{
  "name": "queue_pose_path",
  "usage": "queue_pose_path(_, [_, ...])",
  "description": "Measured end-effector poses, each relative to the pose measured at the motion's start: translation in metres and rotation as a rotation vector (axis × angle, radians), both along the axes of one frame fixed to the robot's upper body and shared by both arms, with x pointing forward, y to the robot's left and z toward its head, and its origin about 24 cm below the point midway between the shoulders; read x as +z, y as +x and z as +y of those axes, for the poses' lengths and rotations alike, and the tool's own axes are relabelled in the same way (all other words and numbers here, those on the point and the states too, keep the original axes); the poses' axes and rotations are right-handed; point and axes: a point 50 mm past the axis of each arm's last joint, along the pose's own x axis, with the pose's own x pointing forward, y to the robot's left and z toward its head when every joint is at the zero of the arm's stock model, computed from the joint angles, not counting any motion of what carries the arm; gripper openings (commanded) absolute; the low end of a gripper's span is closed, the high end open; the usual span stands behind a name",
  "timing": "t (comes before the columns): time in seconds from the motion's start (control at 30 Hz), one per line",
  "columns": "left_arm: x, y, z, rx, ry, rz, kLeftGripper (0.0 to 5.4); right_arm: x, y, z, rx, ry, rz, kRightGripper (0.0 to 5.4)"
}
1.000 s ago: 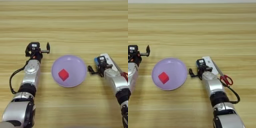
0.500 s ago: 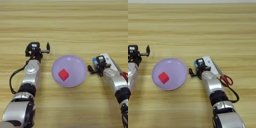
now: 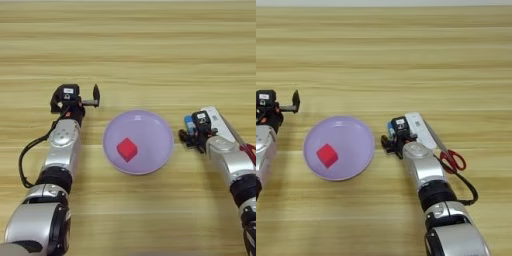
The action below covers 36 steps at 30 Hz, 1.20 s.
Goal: Move the objects on the table
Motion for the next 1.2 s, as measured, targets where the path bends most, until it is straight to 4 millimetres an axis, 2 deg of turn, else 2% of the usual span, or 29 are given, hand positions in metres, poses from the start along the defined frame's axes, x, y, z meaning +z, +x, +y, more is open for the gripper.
queue_pose_path(0.43, [0.0000, 0.0000, 0.0000, 0.000, 0.000, 0.000, 5.40, 0.0001, 0.0000, 0.0000, 0.001, 0.002, 0.000, 1.43])
queue_pose_path(0.8, [0.0000, 0.0000, 0.0000, 0.000, 0.000, 0.000, 5.40, 0.0007, 0.0001, -0.0002, -0.002, 0.010, -0.002, 1.41])
queue_pose_path(0.93, [0.0000, 0.0000, -0.0001, 0.000, 0.000, 0.000, 5.40, 0.0014, -0.0013, 0.0039, -0.015, 0.114, 0.028, 1.41])
queue_pose_path(1.2, [0.0001, 0.0001, -0.0005, -0.001, 0.000, -0.001, 5.40, 0.0046, -0.0058, 0.0094, 0.002, 0.153, -0.012, 1.41])
